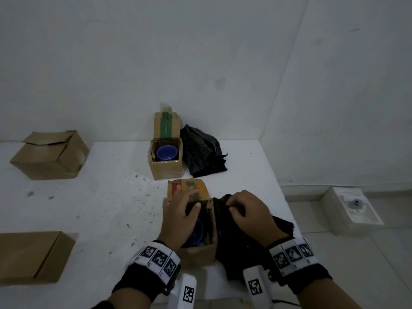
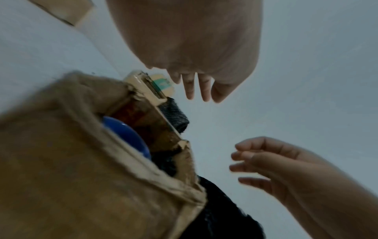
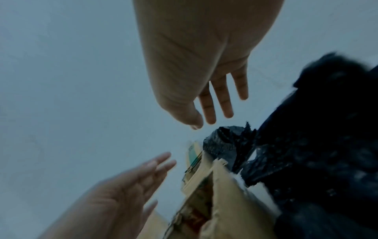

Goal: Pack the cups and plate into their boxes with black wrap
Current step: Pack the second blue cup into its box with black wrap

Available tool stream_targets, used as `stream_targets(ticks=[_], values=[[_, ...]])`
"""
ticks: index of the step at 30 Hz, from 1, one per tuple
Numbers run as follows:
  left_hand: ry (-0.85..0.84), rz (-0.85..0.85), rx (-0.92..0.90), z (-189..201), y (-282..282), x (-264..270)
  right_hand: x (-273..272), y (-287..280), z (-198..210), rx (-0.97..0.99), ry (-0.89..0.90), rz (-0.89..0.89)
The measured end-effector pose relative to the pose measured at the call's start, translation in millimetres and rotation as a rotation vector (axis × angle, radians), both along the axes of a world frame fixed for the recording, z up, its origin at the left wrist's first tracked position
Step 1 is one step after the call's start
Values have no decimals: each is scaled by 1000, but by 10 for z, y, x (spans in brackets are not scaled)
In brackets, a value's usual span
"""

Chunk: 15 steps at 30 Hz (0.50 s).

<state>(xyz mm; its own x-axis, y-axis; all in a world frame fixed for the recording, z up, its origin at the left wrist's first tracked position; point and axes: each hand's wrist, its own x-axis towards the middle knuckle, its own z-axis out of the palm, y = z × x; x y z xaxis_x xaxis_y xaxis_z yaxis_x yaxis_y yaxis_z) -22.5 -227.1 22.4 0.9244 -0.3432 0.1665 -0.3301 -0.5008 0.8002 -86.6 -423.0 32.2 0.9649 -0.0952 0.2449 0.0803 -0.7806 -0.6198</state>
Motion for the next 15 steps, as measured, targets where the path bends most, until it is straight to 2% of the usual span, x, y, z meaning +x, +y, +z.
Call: stream_targets(ticks=[2,5,8,10,12,14,15], values=[[-85,-133,34,99,-235,-12,-92,-194,-56,-128,76,-103],[-101,-339,200,160,-602,-31,-201,-374,-204,-335,219,-213],[-91,-501,405,176,-896,-83,-244,-443,-399,-411,424,-225],[-66,-558,538,168,-962,-91,-257,-371,-453,-429,518,-173],[-8,-603,625,176,-988,-75,-235,-313,-511,-448,470,-145],[35,-589,667,135,-1307,-80,-237,-607,-515,-384,436,-120],[40,-591,657,112,-1287,-63,-225,-578,-483,-348,391,-120]])
